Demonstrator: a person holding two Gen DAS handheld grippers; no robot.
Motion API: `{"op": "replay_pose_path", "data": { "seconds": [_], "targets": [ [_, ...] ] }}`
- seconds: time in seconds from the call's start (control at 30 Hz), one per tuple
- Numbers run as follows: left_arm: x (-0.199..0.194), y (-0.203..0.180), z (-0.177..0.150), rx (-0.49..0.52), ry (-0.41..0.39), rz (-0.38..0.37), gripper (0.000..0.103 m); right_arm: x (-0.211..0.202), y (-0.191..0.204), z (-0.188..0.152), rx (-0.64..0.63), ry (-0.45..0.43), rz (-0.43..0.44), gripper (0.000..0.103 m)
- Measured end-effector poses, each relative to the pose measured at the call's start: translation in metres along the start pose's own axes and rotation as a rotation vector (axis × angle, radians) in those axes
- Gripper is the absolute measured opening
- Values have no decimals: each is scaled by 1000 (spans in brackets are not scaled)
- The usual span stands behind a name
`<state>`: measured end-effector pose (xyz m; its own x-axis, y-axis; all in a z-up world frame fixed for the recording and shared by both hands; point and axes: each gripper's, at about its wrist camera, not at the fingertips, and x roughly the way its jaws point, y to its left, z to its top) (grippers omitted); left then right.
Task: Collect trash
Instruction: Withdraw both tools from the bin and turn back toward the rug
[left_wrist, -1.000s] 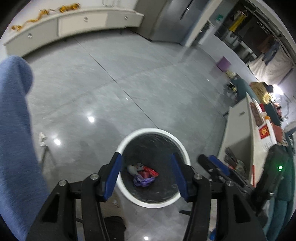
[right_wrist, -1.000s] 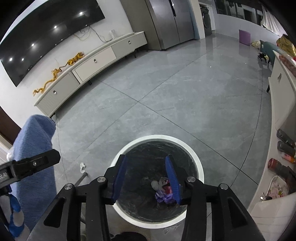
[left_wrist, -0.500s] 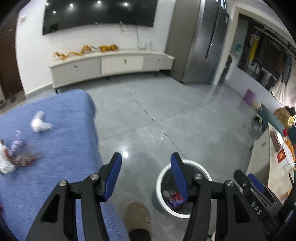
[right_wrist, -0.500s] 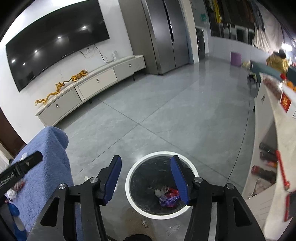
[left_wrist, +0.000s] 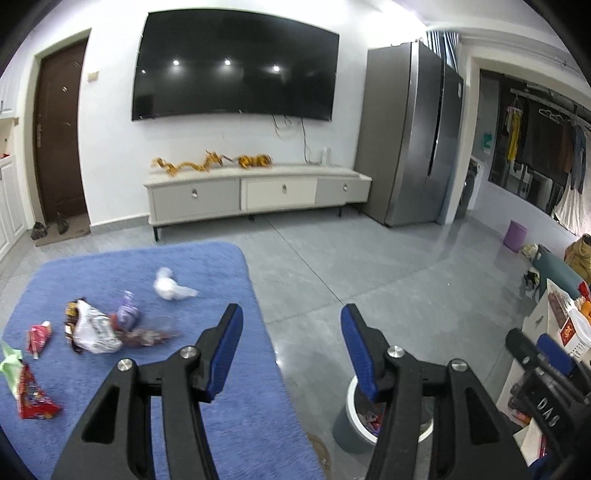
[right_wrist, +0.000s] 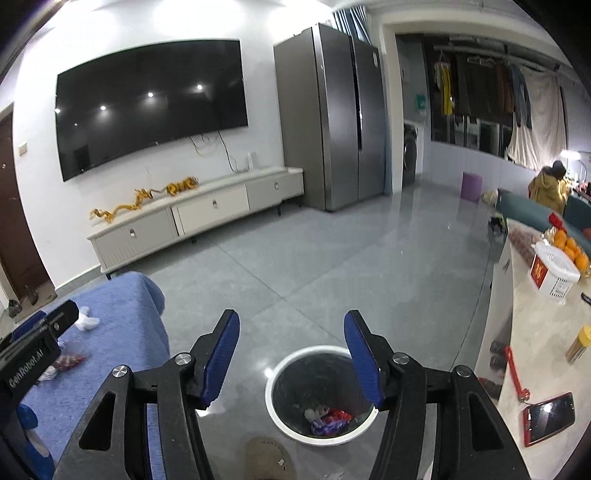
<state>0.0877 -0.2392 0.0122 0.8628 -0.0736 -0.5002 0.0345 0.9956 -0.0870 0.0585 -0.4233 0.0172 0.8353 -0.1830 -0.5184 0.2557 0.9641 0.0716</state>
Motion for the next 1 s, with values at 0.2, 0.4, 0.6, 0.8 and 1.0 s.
{"op": "replay_pose_path", "data": {
  "seconds": [0.2,0.4,0.6,0.8,1.0],
  "targets": [
    [-39,18,2,-11,-77,22,53,-30,19,3,-42,-62,3,57],
    [-65,36,5,-32,-133,35,58,-49,32,3,-76,-94,12,58],
    [-93,52,3,-54,-200,51,69,-66,44,1,-100,-123,25,60],
    [-110,62,-1,-54,-241,65,70,-75,52,-7,-119,-134,26,61],
    [-113,69,-4,-57,-257,61,70,-76,59,-7,-133,-147,25,62]
  ]
}}
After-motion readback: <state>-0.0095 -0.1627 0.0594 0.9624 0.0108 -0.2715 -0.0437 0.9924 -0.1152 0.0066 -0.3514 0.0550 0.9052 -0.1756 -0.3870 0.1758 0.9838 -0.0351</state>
